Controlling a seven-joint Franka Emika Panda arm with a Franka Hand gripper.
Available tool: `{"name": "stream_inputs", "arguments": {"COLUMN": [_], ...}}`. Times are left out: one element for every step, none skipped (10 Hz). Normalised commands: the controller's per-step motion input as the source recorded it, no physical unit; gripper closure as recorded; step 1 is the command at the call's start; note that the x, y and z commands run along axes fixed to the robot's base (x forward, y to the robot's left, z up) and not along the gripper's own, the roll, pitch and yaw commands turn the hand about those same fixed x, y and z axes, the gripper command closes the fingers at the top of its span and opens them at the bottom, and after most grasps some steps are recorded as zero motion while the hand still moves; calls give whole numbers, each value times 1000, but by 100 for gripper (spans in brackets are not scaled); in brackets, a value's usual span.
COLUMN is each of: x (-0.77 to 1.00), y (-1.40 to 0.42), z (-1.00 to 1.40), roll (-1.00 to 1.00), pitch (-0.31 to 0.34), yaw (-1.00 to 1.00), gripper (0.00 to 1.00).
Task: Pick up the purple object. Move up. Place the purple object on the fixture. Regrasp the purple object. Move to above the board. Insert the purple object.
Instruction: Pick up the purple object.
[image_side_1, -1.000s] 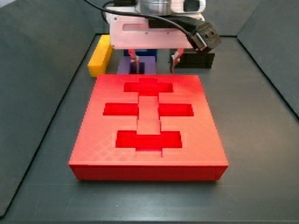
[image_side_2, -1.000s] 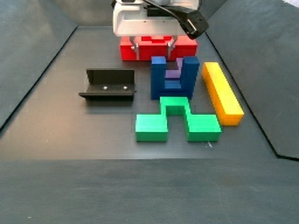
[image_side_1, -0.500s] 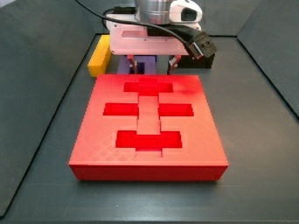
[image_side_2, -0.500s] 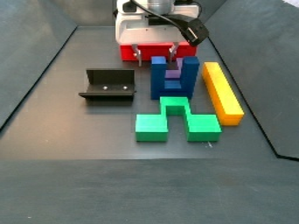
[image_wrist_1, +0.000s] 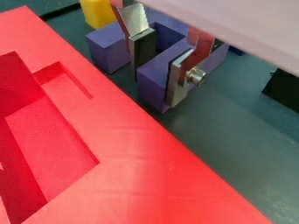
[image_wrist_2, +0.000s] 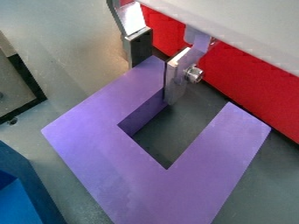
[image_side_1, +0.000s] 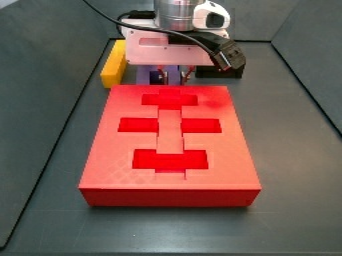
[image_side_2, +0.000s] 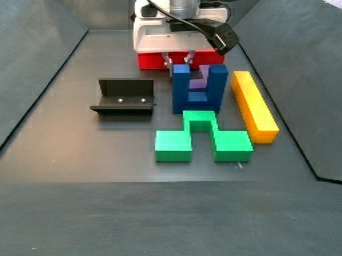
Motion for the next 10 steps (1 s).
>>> {"name": "stream_inputs", "arguments": {"x": [0, 0, 0, 0, 0, 0, 0, 0, 0, 0], "y": [0, 0, 0, 0, 0, 0, 0, 0, 0, 0], "z": [0, 0, 0, 0, 0, 0, 0, 0, 0, 0], "roll": [0, 0, 0, 0, 0, 0, 0, 0, 0, 0], "pitch": [0, 0, 0, 0, 0, 0, 0, 0, 0, 0], "yaw": [0, 0, 0, 0, 0, 0, 0, 0, 0, 0], "gripper": [100, 100, 100, 100, 100, 100, 100, 100, 100, 100]}}
